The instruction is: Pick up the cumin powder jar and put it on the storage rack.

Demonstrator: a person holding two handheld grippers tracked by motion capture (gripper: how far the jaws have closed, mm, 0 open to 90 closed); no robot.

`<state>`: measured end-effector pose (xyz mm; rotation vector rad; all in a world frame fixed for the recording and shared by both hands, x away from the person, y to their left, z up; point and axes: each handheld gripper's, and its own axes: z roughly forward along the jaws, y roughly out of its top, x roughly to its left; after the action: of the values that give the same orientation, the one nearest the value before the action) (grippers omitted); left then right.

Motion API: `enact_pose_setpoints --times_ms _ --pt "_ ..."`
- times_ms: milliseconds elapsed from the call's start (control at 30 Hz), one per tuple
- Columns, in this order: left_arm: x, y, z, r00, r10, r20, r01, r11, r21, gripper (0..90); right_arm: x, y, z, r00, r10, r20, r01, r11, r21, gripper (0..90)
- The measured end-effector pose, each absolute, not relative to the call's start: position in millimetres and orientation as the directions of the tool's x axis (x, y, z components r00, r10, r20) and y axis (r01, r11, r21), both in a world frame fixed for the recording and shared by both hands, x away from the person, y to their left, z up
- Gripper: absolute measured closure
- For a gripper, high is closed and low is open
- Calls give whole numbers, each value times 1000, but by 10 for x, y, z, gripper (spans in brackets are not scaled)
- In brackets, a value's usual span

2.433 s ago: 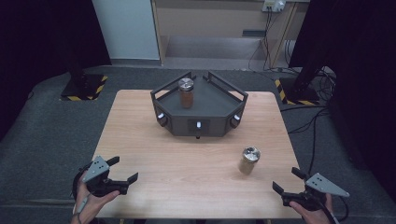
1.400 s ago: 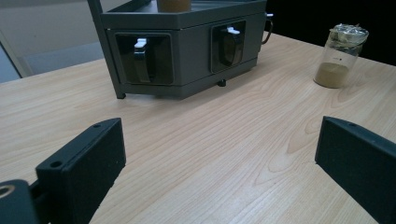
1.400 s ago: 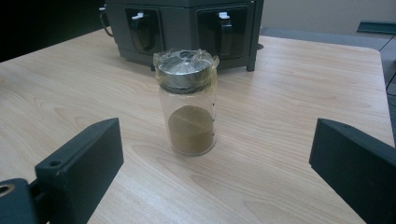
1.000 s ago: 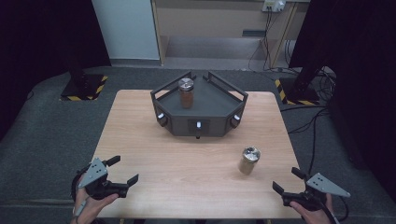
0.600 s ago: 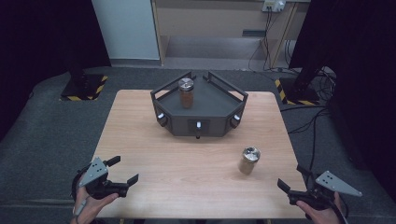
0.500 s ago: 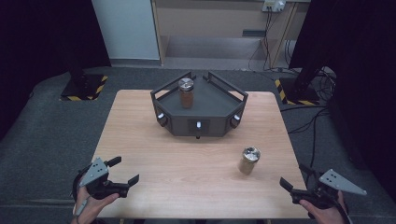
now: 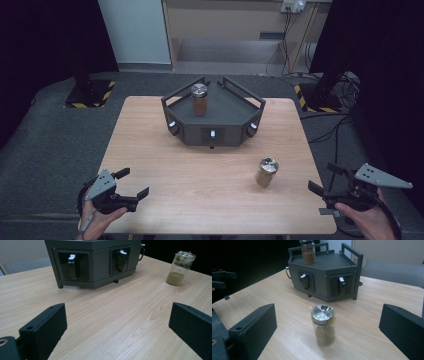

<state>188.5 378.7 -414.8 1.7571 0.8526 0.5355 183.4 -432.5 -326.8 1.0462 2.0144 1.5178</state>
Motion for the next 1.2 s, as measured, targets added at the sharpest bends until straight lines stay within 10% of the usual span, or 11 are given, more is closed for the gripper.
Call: enact_pose_setpoints --times_ms 1200 --pt "1904 3781 -4135 659 751 -41 290 -203 935 8 2621 -3663 -3308 -651 750 122 487 289 824 58"
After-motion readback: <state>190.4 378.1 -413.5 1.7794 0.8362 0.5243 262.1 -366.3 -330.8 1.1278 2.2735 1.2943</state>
